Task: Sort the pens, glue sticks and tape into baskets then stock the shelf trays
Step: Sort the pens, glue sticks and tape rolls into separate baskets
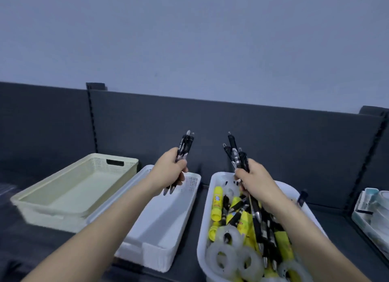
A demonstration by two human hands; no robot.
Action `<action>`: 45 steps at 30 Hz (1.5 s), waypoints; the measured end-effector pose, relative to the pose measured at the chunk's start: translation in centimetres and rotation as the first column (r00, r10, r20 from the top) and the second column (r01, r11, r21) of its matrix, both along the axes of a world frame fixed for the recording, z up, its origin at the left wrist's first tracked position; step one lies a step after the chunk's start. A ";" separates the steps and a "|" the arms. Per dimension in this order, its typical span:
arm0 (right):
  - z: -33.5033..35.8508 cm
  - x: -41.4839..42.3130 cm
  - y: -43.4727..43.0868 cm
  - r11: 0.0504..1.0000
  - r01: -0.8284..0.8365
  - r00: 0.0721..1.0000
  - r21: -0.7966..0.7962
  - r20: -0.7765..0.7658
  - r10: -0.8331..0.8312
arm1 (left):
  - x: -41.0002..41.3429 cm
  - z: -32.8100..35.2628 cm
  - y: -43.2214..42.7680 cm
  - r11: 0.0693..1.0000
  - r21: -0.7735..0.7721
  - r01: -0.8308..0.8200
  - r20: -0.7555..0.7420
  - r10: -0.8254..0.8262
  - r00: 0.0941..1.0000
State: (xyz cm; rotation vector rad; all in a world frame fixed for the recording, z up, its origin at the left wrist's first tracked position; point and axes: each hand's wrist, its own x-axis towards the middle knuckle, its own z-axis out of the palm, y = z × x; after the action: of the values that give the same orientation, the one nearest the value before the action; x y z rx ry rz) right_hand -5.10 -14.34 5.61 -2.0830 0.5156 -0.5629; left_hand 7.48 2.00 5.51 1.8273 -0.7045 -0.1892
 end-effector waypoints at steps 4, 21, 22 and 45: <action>0.8 3.9 3.6 0.987 -0.126 0.992 0.102 0.022 0.124 | 2.8 0.2 5.3 0.994 -0.004 -0.107 -0.025 0.107 0.994; -2.8 30.2 24.8 0.965 -0.104 0.993 0.240 -0.029 0.114 | 22.3 -3.3 21.9 0.951 0.210 -0.227 -0.077 0.248 0.966; -4.2 30.8 25.1 0.979 -0.088 0.987 0.184 -0.115 0.110 | 22.9 -3.9 21.6 0.945 0.259 -0.199 -0.090 0.229 0.969; -5.1 22.9 21.9 0.741 -0.216 0.899 -0.636 -0.425 -0.102 | 21.6 -6.4 18.5 0.778 0.619 -0.104 0.346 -0.152 0.926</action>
State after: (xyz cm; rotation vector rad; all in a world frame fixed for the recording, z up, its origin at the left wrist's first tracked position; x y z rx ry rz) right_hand 17.81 7.53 0.55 -2.9566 0.5423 -0.2410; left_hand 29.08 20.50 -0.92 2.5488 -1.0226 -0.0887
